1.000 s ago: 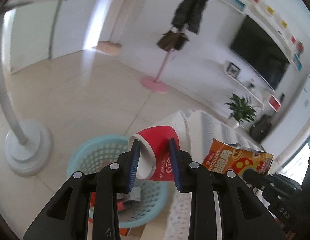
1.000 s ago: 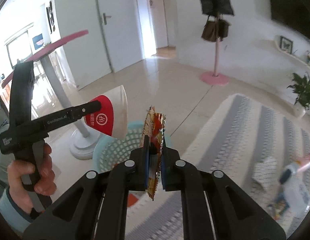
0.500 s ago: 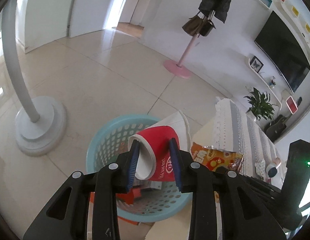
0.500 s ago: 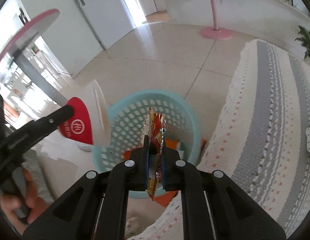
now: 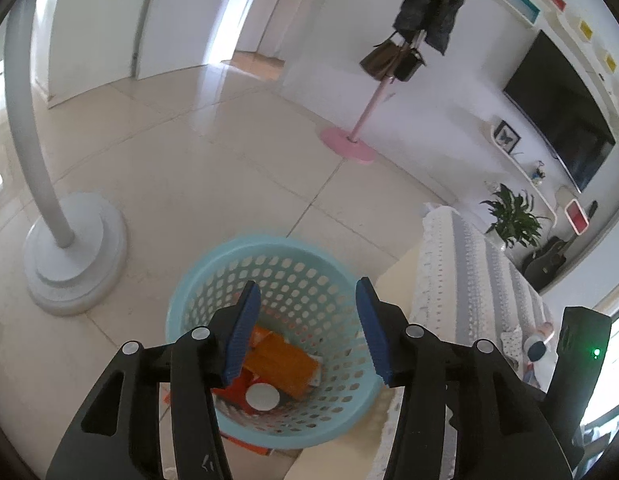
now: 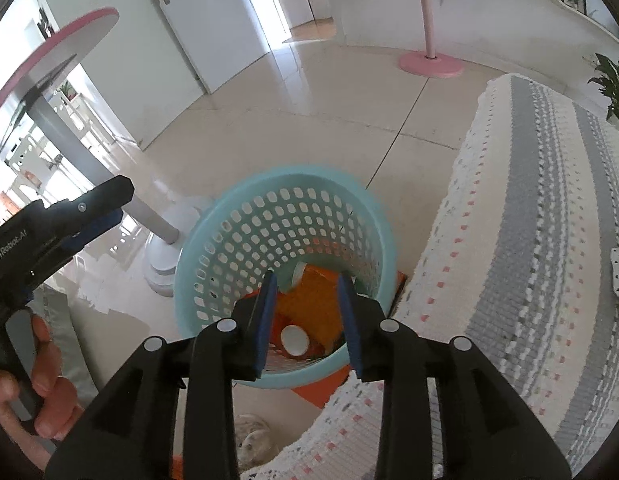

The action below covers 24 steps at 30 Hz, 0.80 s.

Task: Collect trash
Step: 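Grasp the white heart-print packet with left tool while right tool grasps the clear bottle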

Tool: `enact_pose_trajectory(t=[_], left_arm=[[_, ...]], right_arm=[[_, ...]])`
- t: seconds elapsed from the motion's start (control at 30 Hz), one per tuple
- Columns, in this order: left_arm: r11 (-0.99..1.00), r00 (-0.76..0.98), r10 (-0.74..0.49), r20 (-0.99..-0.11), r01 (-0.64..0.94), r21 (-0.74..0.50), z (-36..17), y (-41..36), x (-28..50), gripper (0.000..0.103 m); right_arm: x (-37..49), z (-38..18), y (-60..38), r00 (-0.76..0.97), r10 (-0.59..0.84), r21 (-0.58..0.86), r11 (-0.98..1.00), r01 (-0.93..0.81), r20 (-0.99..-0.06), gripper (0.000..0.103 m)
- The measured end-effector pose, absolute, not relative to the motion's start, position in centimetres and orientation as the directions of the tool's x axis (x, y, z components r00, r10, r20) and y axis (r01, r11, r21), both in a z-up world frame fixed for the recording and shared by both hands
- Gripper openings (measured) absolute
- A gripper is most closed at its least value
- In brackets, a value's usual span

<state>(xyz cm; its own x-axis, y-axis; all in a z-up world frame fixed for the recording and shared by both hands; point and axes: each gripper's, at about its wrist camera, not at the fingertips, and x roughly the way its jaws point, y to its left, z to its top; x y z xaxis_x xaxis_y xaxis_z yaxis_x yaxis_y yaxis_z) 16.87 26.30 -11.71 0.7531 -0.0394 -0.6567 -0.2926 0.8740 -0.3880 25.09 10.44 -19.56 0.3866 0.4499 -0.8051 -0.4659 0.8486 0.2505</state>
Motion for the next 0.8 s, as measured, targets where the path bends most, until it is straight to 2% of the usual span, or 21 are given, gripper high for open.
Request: enact_pose_trajectory(t=[0.13,0.2,0.23,0.33,0.47,0.63,0.7,0.8], left_arm=[[0.885,0.784,-0.062,-0.617,-0.243,-0.398,-10.4,25.1,16.7,0.056],[0.893,0.804,-0.076,-0.590,-0.209,-0.399,-9.6,24.0,16.5,0.058],[0.899,0.812,-0.088,-0.577,-0.185,-0.398,-9.2,23.2,16.5,0.058],[0.907,0.823,-0.116,-0.555,-0.139,-0.396,-8.6,21.3,16.9,0.058],[0.908,0.826,-0.181,-0.533,-0.068,-0.414,-8.1,17.1,17.8,0.058],[0.909,0.813,-0.268,-0.517,0.036,-0.415,-7.9,10.7,19.0,0.058],[0.914,0.798,-0.305,-0.520,0.093,-0.394,-8.1,7.5,19.5,0.056],[0.914,0.764,-0.361,-0.535,0.176,-0.366,-8.3,3.1,20.4,0.056]], right_arm=[[24.9,-16.4,7.2,0.459,0.456,0.234,0.856,-0.462,-0.763,0.032],[24.6,-14.3,4.8,0.517,0.446,0.215,0.869,-0.445,-0.731,0.043],[24.3,-13.1,3.2,0.554,0.439,0.207,0.878,-0.432,-0.707,0.045],[23.7,-10.4,-0.9,0.629,0.414,0.183,0.898,-0.400,-0.658,0.046],[22.5,-7.8,-8.7,0.727,0.309,0.119,0.946,-0.302,-0.613,0.048],[22.3,-7.7,-17.6,0.759,0.185,0.049,0.979,-0.198,-0.625,0.050],[22.6,-8.5,-20.3,0.745,0.150,0.018,0.983,-0.183,-0.650,0.058],[22.8,-10.5,-23.6,0.723,0.084,-0.048,0.986,-0.160,-0.686,0.061]])
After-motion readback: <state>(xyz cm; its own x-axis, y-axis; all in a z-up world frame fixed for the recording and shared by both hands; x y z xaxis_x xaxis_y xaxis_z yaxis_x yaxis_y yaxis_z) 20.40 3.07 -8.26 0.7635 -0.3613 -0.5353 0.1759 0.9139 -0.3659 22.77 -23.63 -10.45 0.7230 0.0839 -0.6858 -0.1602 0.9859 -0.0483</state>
